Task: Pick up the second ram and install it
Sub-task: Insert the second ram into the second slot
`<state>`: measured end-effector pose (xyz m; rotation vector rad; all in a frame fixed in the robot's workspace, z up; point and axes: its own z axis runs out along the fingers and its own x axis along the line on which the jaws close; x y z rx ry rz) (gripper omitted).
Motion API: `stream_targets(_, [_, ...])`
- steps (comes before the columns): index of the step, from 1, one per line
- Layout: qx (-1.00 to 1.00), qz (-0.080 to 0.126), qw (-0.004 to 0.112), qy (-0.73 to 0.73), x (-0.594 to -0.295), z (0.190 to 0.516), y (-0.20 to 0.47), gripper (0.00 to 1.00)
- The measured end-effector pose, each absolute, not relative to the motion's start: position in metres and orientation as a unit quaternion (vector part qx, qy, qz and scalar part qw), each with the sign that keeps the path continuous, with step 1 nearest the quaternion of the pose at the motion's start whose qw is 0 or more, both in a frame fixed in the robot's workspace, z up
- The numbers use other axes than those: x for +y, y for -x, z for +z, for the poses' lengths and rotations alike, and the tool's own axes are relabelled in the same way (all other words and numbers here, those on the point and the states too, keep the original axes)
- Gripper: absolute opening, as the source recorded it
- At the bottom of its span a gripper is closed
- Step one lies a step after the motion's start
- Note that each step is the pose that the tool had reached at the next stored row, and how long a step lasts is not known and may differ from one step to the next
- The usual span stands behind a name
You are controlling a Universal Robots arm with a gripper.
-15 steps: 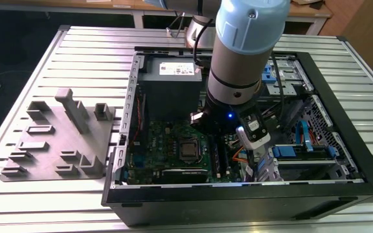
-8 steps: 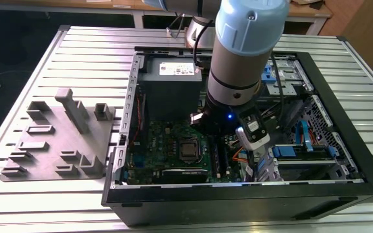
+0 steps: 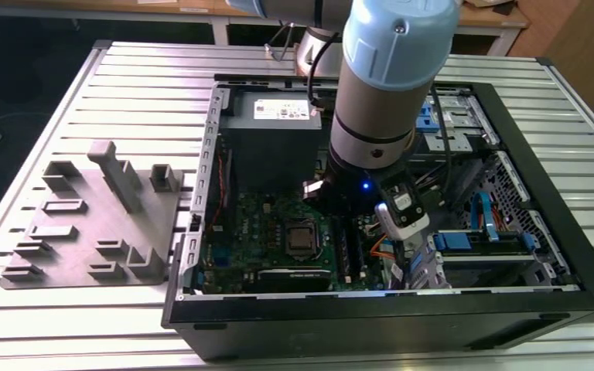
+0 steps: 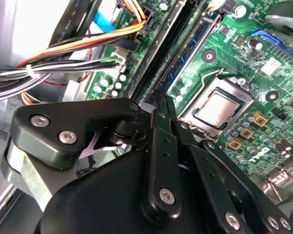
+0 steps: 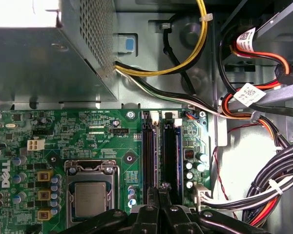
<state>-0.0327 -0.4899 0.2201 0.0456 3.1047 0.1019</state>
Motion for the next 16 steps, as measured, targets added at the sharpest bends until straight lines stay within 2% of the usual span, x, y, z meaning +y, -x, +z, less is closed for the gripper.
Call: stream_targets(16, [0.999,0.039,0.018,-0.015,-0.4899,0.2182,0.0328,0.08])
